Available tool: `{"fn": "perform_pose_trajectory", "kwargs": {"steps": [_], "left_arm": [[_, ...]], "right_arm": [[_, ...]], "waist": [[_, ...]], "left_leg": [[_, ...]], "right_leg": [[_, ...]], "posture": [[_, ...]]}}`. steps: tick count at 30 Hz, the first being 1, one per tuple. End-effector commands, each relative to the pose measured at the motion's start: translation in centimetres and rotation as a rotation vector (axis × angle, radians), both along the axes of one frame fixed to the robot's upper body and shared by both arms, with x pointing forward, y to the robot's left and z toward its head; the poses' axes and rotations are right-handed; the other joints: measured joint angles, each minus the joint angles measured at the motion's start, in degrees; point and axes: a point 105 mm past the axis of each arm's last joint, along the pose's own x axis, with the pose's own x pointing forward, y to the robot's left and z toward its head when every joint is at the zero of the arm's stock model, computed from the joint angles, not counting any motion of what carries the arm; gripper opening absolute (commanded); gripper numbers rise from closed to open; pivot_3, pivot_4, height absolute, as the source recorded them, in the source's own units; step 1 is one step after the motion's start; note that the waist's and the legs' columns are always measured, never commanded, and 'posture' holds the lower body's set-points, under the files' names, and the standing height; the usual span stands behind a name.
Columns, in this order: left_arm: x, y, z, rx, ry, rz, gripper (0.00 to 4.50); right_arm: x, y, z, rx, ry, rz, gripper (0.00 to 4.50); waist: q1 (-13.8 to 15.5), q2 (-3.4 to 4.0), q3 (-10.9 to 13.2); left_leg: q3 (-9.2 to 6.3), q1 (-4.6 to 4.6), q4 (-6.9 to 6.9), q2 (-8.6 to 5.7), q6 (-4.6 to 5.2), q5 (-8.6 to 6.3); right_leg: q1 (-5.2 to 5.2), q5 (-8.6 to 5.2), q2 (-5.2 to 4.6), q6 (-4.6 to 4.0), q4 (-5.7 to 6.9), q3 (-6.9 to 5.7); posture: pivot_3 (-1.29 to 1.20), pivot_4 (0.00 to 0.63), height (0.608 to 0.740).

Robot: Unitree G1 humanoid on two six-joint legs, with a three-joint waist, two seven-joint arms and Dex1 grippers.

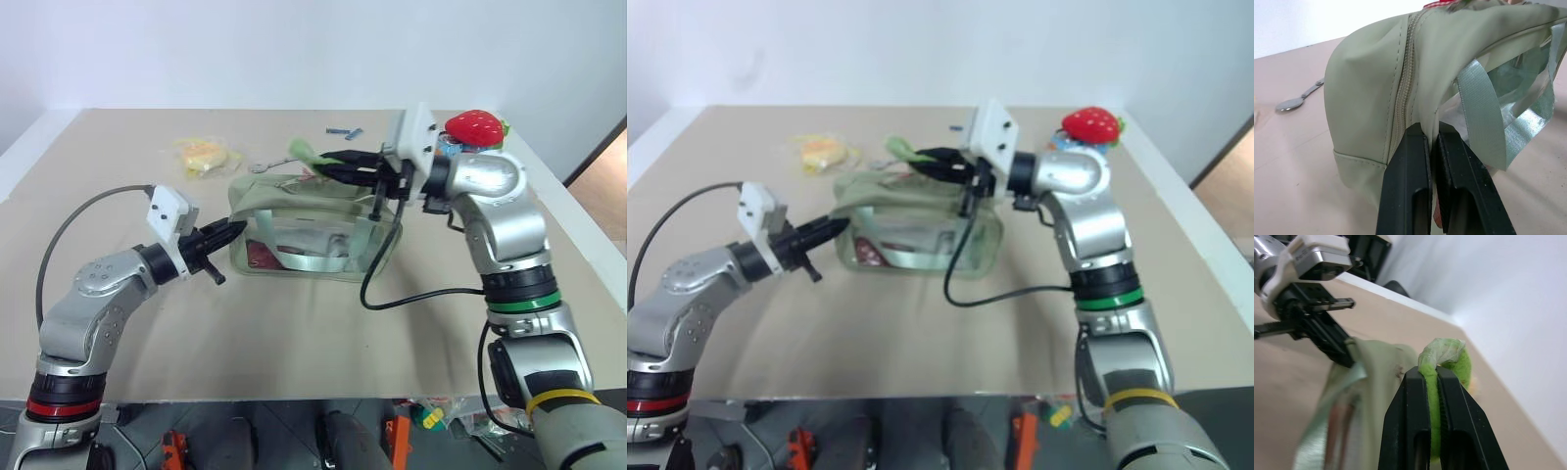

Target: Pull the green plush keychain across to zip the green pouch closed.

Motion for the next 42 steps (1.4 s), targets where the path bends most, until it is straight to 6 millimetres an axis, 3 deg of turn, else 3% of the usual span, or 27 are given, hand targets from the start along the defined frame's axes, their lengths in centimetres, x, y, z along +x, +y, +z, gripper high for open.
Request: {"fn": "perform_pose_trajectory", "kwargs": {"steps": [1, 10, 14, 20, 24, 35, 42], "left_arm": [[0.1, 0.0, 0.1, 0.006, 0.001, 0.017, 0.0], [-0.1, -0.2, -0.3, 0.017, 0.018, 0.022, 0.0], [-0.1, 0.0, -0.1, 0.02, 0.011, 0.032, 0.0], [-0.2, 0.3, -0.1, 0.028, 0.011, 0.041, 0.0], [-0.2, 0.4, -0.3, 0.035, 0.014, 0.046, 0.0], [0.1, 0.2, 0.2, 0.044, -0.018, 0.051, 0.0], [0.2, 0.1, 0.2, 0.042, -0.009, 0.051, 0.0]], "right_arm": [[-0.1, -2.6, 2.7, 0.009, -0.111, -0.057, 0.02], [1.0, -8.7, 2.7, -0.086, -0.13, -0.254, 0.02], [1.3, -11.6, 0.9, -0.14, -0.083, -0.343, 0.02], [1.1, -13.8, -2.5, -0.246, -0.007, -0.409, 0.02], [1.1, -13.7, -4.9, -0.287, 0.043, -0.42, 0.02], [2.6, -9.9, -11.0, -0.372, 0.07, -0.417, 0.02], [3.4, -10.3, -11.1, -0.341, 0.053, -0.446, 0.02]], "waist": [[0.0, 0.0, 0.0], [0.0, 0.0, 0.0], [0.1, 0.0, 0.0], [-0.1, 0.01, 0.0], [-0.1, 0.0, 0.0], [-0.2, 0.0, 0.0], [-0.2, 0.0, 0.0]], "left_leg": [[0.0, 0.0, 0.0, 0.0, 0.0, 0.0], [0.04, 0.04, 0.0, -0.03, 0.0, 0.0], [0.02, 0.05, 0.0, -0.02, 0.0, 0.0], [0.08, 0.1, 0.0, -0.04, 0.0, 0.0], [0.08, 0.3, 0.0, -0.04, 0.0, 0.0], [0.15, 0.36, 0.02, -0.04, -0.05, 0.03], [0.16, 0.36, 0.0, -0.04, -0.05, 0.03]], "right_leg": [[0.0, 0.0, 0.0, 0.0, 0.0, 0.0], [0.02, 0.0, -0.02, 0.0, -0.01, 0.04], [0.04, -0.02, -0.01, -0.01, -0.01, 0.03], [0.05, -0.01, -0.02, 0.02, -0.01, 0.11], [0.21, -0.03, -0.01, 0.0, 0.0, 0.12], [0.24, -0.04, 0.0, -0.03, 0.0, 0.21], [0.22, -0.02, 0.01, 0.0, 0.0, 0.23]], "posture": [[0.0, 0.15, 0.74], [0.0, 0.15, 0.74], [0.0, 0.15, 0.74], [0.0, 0.15, 0.74], [0.0, 0.15, 0.74], [0.0, 0.15, 0.74], [0.0, 0.15, 0.74]]}}
